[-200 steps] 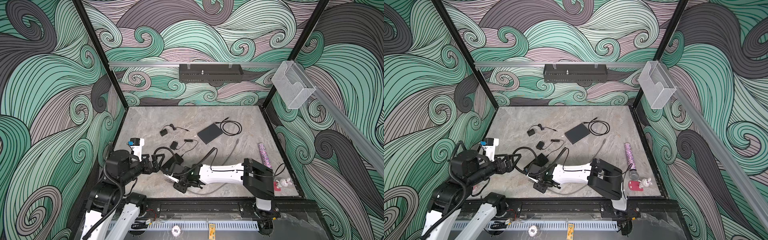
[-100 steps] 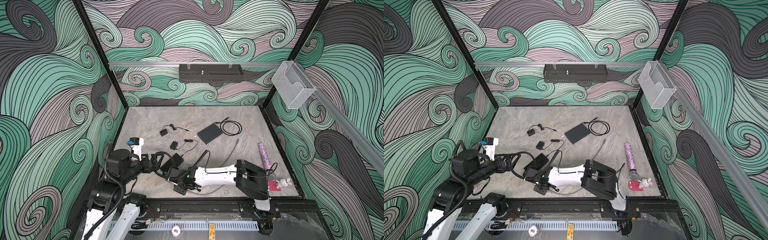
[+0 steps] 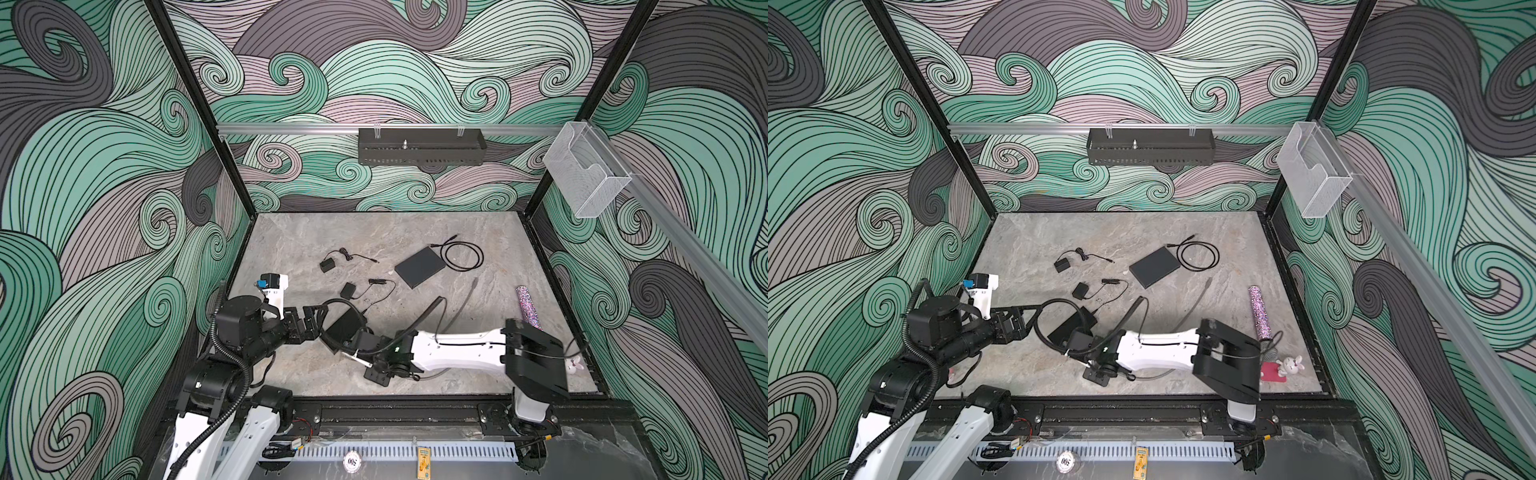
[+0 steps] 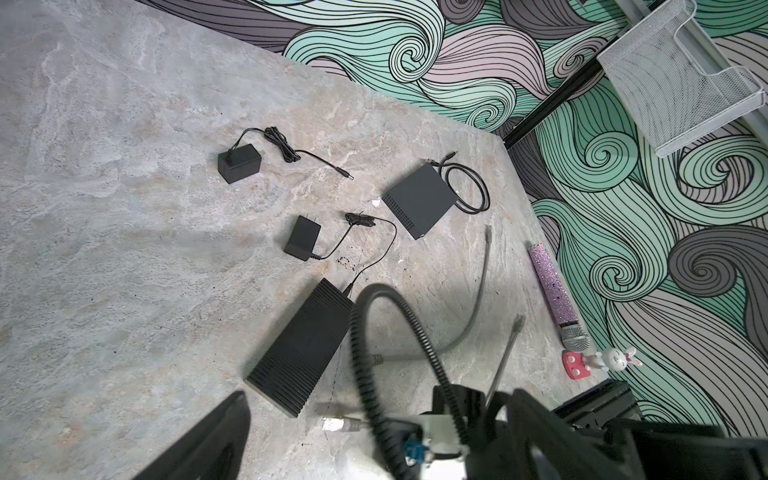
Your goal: Insert the plug into the switch port
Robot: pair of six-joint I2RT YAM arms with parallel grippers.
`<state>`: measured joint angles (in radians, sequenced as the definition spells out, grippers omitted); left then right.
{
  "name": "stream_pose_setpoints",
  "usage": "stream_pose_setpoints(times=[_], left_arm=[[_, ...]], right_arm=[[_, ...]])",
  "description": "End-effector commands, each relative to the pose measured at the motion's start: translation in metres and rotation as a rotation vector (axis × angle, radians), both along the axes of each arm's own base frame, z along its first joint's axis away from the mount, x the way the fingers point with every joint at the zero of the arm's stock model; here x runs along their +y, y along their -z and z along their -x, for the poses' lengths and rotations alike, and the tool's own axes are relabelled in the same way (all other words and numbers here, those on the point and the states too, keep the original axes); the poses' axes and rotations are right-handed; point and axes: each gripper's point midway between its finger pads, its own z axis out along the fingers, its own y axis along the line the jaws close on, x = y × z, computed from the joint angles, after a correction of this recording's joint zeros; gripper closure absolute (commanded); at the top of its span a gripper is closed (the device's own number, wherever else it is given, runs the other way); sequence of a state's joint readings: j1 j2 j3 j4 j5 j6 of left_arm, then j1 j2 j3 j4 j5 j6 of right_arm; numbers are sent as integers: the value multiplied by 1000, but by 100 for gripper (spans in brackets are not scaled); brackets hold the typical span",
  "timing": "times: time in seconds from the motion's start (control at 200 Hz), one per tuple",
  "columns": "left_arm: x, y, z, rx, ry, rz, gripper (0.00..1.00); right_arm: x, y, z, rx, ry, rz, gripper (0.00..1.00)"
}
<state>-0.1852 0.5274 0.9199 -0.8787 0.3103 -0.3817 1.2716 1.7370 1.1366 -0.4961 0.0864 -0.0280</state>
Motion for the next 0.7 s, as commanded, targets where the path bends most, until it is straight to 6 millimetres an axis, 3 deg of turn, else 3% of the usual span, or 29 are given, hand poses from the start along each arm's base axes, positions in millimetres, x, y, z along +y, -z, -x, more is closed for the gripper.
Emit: stream_pose_setpoints(times=[0.0, 0.14, 0.27, 0.39, 0.535, 0.696], left_arm=[[-14, -2, -9, -38, 81, 22, 8], [-52, -2, -21, -112, 284, 147, 9], [-82, -19, -21, -277, 485, 203, 12], [-114, -29, 11, -478, 772, 81, 13], [-135, -19, 59, -651, 1121, -79, 22], [-140, -11, 70, -694, 1210, -120, 26]], right_arm=[[-25, -36, -5, 37, -45, -69, 100], [-54, -70, -1, 72, -56, -177, 100], [-75, -92, 9, 101, -64, -235, 100], [-88, -111, 21, 196, -65, -321, 100], [-96, -132, 38, 314, -84, -411, 100], [-105, -136, 44, 327, -92, -398, 100]])
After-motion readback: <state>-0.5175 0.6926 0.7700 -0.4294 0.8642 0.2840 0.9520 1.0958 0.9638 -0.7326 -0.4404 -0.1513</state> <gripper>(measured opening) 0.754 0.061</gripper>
